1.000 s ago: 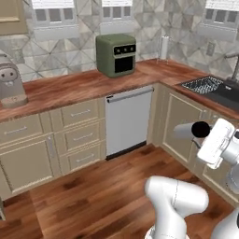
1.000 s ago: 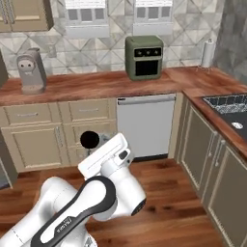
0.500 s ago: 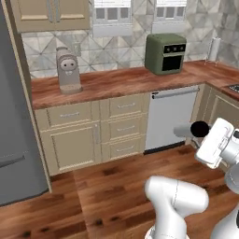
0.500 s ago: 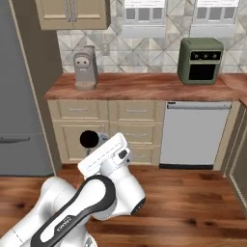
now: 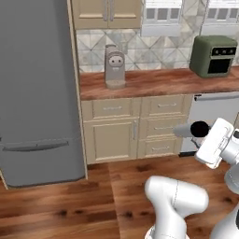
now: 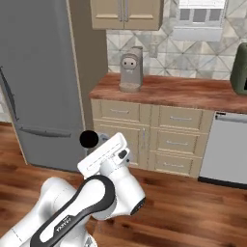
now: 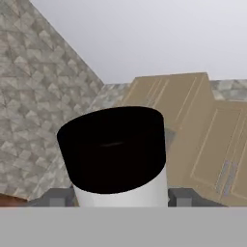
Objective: Move the drinks to the dining counter.
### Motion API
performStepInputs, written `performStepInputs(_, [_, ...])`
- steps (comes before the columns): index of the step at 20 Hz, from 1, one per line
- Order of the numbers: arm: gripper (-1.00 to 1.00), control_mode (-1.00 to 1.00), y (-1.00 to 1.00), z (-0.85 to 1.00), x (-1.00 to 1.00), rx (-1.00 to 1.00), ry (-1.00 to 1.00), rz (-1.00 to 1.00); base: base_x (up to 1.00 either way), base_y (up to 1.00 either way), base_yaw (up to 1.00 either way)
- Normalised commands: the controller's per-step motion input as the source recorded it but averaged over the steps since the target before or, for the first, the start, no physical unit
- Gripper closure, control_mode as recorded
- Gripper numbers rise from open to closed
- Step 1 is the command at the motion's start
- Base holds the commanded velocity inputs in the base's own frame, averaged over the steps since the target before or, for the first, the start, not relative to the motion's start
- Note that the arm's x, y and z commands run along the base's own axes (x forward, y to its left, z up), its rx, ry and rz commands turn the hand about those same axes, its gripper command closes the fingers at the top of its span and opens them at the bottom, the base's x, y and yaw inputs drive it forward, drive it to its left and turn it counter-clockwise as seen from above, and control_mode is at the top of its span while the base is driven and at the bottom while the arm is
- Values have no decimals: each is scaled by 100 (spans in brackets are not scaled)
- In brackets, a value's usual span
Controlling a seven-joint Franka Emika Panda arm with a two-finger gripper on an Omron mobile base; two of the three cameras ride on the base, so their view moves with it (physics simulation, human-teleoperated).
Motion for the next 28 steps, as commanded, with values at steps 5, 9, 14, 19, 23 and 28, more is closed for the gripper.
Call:
performStepInputs(5, [100,100,0,0,0,0,0,0,0,73,38])
performStepInputs(9, [100,100,0,0,0,0,0,0,0,79,38])
performStepInputs(14, [100,100,0,0,0,0,0,0,0,86,35])
performStepInputs(19, [100,100,0,0,0,0,0,0,0,94,31])
performStepInputs(23, [100,100,0,0,0,0,0,0,7,100,27])
performStepInputs(28, [100,100,0,0,0,0,0,0,20,100,22])
